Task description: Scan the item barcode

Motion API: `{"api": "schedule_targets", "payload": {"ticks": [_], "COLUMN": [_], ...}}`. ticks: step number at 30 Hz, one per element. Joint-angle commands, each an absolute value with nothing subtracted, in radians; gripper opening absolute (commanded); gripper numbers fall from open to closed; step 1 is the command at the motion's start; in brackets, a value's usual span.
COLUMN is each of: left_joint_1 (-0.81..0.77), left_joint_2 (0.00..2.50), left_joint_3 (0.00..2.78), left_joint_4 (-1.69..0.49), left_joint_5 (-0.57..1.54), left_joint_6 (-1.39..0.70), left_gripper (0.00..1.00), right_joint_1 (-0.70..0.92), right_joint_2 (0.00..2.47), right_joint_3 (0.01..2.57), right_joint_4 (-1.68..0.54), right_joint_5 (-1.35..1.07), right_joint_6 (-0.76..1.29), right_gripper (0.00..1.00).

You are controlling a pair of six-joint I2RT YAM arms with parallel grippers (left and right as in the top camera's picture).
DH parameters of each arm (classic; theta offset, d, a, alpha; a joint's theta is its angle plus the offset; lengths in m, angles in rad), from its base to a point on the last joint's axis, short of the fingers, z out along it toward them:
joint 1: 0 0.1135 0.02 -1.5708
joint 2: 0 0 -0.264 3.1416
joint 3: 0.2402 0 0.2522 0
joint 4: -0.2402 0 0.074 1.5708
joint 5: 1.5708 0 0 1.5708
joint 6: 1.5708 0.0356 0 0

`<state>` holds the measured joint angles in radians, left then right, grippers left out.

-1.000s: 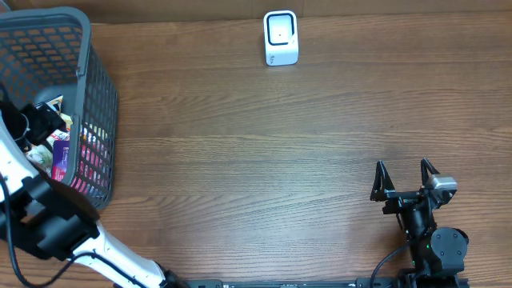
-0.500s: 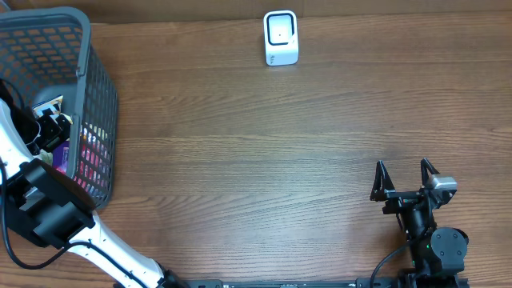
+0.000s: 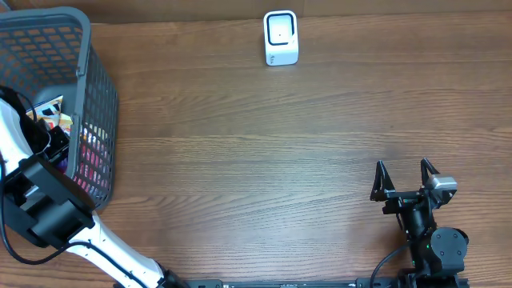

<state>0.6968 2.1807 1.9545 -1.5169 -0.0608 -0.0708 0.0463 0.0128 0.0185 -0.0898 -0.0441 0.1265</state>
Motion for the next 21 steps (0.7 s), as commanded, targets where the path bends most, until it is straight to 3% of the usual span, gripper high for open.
{"api": "schedule_targets", "payload": {"ticks": [1, 3, 10, 21], "left_joint_1": [0.694, 0.694, 0.693, 0.686], "left_joint_2": [2.197, 2.197, 2.197, 2.091], "left_joint_3": [1.940, 1.940, 2.098, 2.651], "left_joint_4": [-1.517, -1.511, -1.575, -1.678], "left_joint_5": [-0.036, -0.036, -0.003, 0.197], "left_joint_6": [-0.066, -0.067, -0.067, -0.089], "left_gripper": [0.24, 0.04, 0.04, 0.04], "right_joint_1": [0.044, 0.044, 0.044, 0.044], "right_joint_2": [0.003, 0.003, 0.003, 0.003], "right_joint_3": [0.008, 0.008, 0.008, 0.008], "right_joint_4": [-0.083, -0.083, -0.083, -0.083], "right_joint_5": [-0.035, -0.035, -0.035, -0.035], "right_joint_6": [0.123, 0.123, 0.123, 0.123], "right_gripper": [1.00, 1.00, 1.00, 1.00]}}
